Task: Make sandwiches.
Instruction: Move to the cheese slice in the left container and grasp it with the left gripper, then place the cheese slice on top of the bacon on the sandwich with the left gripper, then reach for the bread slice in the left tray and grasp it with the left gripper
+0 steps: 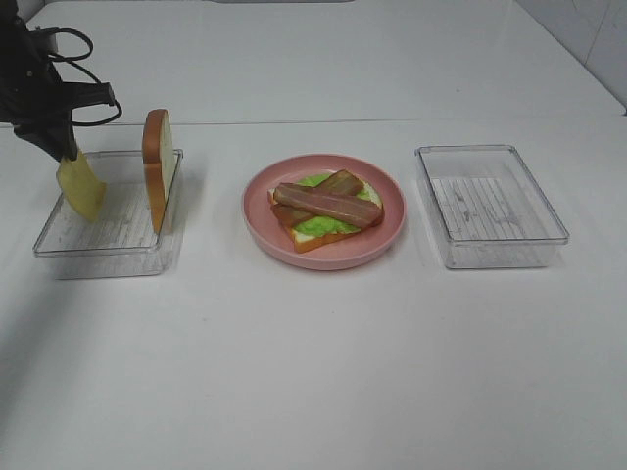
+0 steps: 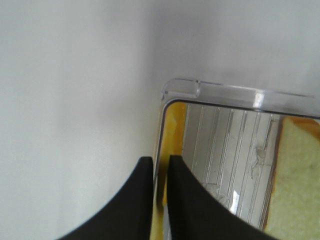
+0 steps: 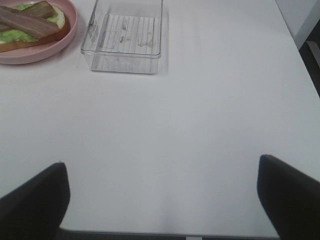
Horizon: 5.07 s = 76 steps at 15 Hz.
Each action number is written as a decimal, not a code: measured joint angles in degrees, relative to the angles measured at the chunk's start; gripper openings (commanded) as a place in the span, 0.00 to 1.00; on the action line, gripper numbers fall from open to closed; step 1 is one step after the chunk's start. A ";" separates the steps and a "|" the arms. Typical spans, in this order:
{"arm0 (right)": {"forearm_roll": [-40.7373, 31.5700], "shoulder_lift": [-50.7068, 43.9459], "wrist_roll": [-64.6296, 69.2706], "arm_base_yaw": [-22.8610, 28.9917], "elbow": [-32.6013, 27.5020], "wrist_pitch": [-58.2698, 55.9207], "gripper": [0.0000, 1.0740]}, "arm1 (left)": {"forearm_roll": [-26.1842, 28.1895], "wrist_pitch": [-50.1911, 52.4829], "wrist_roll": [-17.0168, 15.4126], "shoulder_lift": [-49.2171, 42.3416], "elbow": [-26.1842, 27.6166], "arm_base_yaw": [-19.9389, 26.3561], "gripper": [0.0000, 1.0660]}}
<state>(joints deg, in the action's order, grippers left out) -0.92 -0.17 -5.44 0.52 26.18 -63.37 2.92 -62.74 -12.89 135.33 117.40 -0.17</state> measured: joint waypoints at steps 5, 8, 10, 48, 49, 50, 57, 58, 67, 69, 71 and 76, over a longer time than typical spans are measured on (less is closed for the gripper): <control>0.00 0.00 0.00 0.00 0.00 0.00 0.92 | 0.00 -0.06 -0.06 0.00 0.23 0.00 0.00; 0.00 0.00 0.00 0.00 0.00 0.00 0.92 | 1.43 -0.06 -0.40 0.00 0.23 0.00 0.00; 0.00 0.00 0.00 0.00 0.00 0.00 0.92 | 2.12 -1.72 -0.69 0.00 1.49 0.00 0.00; 0.00 0.00 0.00 0.00 0.00 0.00 0.92 | 15.47 -6.65 -7.73 17.25 33.00 -25.78 0.00; 0.00 0.00 0.00 0.00 0.00 0.00 0.92 | 13.46 -6.76 -8.02 17.25 33.00 -25.78 0.00; 0.00 0.00 0.00 0.00 0.00 0.00 0.92 | 13.46 -6.76 -7.96 17.25 33.00 -25.78 0.00; 0.00 0.00 0.00 0.00 0.00 0.06 0.92 | 14.78 -6.82 -5.39 17.25 33.00 -26.01 0.95; 0.00 0.00 0.00 0.00 0.00 0.06 0.92 | 14.78 -6.82 -5.33 17.25 33.00 -26.01 0.95; 0.00 0.00 0.00 0.00 0.00 0.06 0.92 | 14.27 -7.28 -3.38 13.18 44.63 -26.01 0.95; 0.00 0.00 0.00 0.00 0.00 0.06 0.92 | 11.92 -7.28 -3.38 8.88 44.98 -26.01 0.95; 0.00 0.00 0.00 0.00 0.00 0.06 0.92 | 8.82 -7.28 -3.04 6.13 45.03 -26.01 0.95; 0.00 0.00 0.00 0.00 0.00 0.06 0.92 | 1.78 -7.28 -1.43 -2.81 44.06 -26.01 0.95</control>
<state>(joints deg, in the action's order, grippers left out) -0.92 -0.17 -5.44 0.52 26.18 -63.31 4.70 -70.02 -14.32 132.53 161.46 -26.18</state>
